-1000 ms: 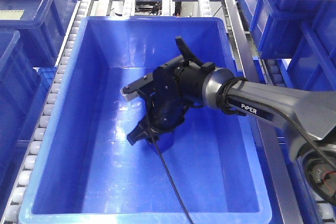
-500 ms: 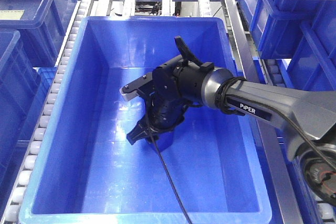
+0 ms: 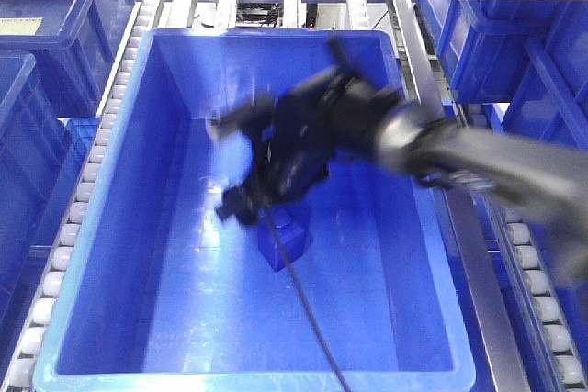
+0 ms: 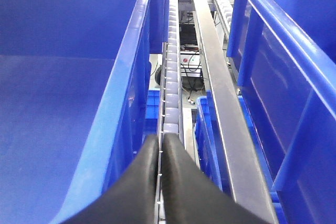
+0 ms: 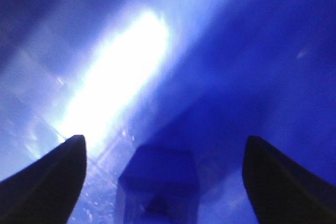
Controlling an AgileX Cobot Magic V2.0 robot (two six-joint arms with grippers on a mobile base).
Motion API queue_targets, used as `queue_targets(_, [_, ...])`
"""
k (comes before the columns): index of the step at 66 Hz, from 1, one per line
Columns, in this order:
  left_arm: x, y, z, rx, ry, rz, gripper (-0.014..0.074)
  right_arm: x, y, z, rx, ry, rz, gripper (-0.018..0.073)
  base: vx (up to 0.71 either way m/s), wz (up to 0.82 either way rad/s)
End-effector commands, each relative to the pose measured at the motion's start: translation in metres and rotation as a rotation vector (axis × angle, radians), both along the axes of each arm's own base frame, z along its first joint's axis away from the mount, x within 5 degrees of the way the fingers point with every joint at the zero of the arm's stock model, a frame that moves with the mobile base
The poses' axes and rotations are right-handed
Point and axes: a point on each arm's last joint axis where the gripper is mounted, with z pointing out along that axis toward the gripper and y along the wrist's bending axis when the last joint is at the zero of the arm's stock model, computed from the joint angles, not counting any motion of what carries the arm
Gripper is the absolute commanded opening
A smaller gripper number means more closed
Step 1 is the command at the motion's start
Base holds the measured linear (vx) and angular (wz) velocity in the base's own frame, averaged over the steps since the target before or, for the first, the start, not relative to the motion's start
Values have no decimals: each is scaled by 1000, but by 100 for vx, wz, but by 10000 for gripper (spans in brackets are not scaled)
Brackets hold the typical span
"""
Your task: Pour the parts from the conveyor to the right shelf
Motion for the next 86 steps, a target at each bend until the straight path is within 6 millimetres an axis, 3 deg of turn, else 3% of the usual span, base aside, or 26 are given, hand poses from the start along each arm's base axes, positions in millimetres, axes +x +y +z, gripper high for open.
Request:
queue_targets(1, [1,0,12,-12,-78,-1,-6,-11,-8,39,109,-159,9,540,0,0])
queue_targets(13, [1,0,12,-12,-78,-1,-6,-43,-31,39,187,-228,10,508,0,0])
queue_targets(27, [1,0,12,-12,-78,-1,-6,-92,-67,56,377,-362,-28,424,0,0])
queue_targets(36, [1,0,12,-12,-78,-1,-6,-125,-93,70,460,-453,-35,232,0,0])
queue_targets(44, [1,0,12,-12,-78,-1,-6,-155,-117,79,485,-521,-16,-17,0,0])
queue_targets(66, [1,0,12,-12,-78,-1,-6,-222,-171,89,540,-708,30,-9,0,0])
queue_targets(86, [1,0,12,-12,-78,-1,-6,-234,-179,72,550,-622,-5,-9,0,0])
